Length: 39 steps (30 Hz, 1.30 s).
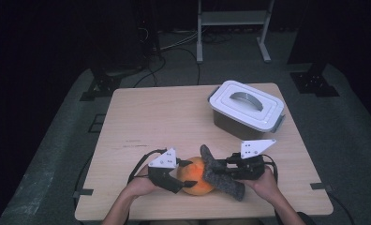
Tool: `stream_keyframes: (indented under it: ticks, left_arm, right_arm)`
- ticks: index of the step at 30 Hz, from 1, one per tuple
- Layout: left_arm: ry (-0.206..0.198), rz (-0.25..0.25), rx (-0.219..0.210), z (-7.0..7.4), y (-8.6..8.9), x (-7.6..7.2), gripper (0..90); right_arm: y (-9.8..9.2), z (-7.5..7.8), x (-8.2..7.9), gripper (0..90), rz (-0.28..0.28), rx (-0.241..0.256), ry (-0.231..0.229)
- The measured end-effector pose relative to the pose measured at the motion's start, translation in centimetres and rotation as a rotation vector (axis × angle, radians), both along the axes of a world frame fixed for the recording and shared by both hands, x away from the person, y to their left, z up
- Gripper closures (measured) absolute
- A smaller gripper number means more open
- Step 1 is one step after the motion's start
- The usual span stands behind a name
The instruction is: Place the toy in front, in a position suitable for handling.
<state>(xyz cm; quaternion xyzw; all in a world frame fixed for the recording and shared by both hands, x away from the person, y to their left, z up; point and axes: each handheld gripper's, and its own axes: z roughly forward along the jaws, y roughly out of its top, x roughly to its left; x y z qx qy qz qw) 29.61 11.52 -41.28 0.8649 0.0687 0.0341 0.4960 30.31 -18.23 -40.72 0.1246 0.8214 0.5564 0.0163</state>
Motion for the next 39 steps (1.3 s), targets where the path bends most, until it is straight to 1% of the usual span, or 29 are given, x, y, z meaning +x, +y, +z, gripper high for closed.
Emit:
stream_keyframes:
  ticks: [1,3,5,10,14,16,18,20,21,22,23,24,26,28,30,31,35,36,37,39]
  left_arm:
    - [-0.011,-0.004,0.01,0.0,0.0,-0.1,33.5]
    - [-0.013,-0.004,0.01,0.1,-0.1,-0.1,33.6]
    - [-0.006,0.005,0.003,0.0,-0.1,0.0,34.2]
    - [-0.004,0.03,0.002,0.1,0.0,0.2,35.3]
    - [0.008,0.037,-0.009,0.0,0.1,0.4,35.5]
    - [0.021,0.052,-0.02,0.0,0.2,0.5,36.0]
    - [0.027,0.063,-0.023,0.0,0.3,0.6,36.9]
    - [0.031,0.078,-0.028,0.1,0.3,0.7,38.3]
    - [0.032,0.085,-0.029,0.2,0.5,0.7,39.4]
    - [0.032,0.085,-0.029,0.2,0.5,0.7,40.5]
    - [0.036,0.101,-0.042,0.4,0.7,0.8,40.5]
    - [0.04,0.111,-0.05,0.5,0.8,0.9,42.3]
    - [0.055,0.136,-0.071,0.9,1.2,1.1,42.8]
    - [0.07,0.156,-0.092,1.1,1.5,1.2,43.3]
    - [0.075,0.162,-0.085,1.2,1.6,1.2,43.5]
    - [0.074,0.162,-0.081,1.2,1.5,1.2,43.5]
    - [0.051,0.147,-0.054,1.3,0.4,0.7,43.1]
    - [0.048,0.146,-0.054,1.3,0.2,0.6,42.7]
    - [0.044,0.146,-0.048,1.2,0.1,0.6,41.7]
    - [0.04,0.157,-0.049,1.0,0.1,0.7,36.0]
  right_arm:
    - [0.2,0.0,0.0,72.7,0.006,0.002,-0.003]
    - [0.3,0.0,0.0,72.7,0.009,-0.002,-0.002]
    - [0.0,-0.1,0.1,72.8,0.007,-0.003,0.016]
    - [-0.9,-0.7,0.7,72.8,-0.016,-0.031,0.053]
    - [-1.5,-1.0,0.7,72.8,-0.029,-0.047,0.071]
    - [-1.4,-0.8,0.6,73.0,-0.036,-0.046,0.054]
    - [-0.9,-0.2,0.3,73.0,-0.032,-0.046,0.02]
    - [-0.3,0.2,0.0,73.0,-0.018,-0.031,-0.011]
    - [0.0,0.4,-0.1,73.0,-0.011,-0.031,-0.021]
    - [0.0,0.4,-0.1,73.0,-0.011,-0.031,-0.021]
    - [0.1,0.4,-0.2,73.0,-0.012,-0.041,-0.034]
    - [0.0,0.4,-0.1,73.0,-0.016,-0.035,-0.027]
    - [-0.3,0.3,0.0,73.0,-0.026,-0.036,-0.021]
    - [-0.7,0.0,0.3,73.0,-0.042,-0.067,-0.01]
    - [-0.7,-0.3,0.5,73.1,-0.046,-0.071,0.004]
    - [-0.6,-0.2,0.4,73.1,-0.044,-0.066,-0.001]
    - [0.4,1.1,-0.4,73.0,-0.029,-0.008,-0.055]
    - [0.6,1.1,-0.5,73.0,-0.023,-0.011,-0.062]
    - [0.9,1.1,-0.6,73.1,-0.019,-0.027,-0.066]
    - [1.2,0.6,-0.6,73.0,-0.02,-0.055,-0.067]
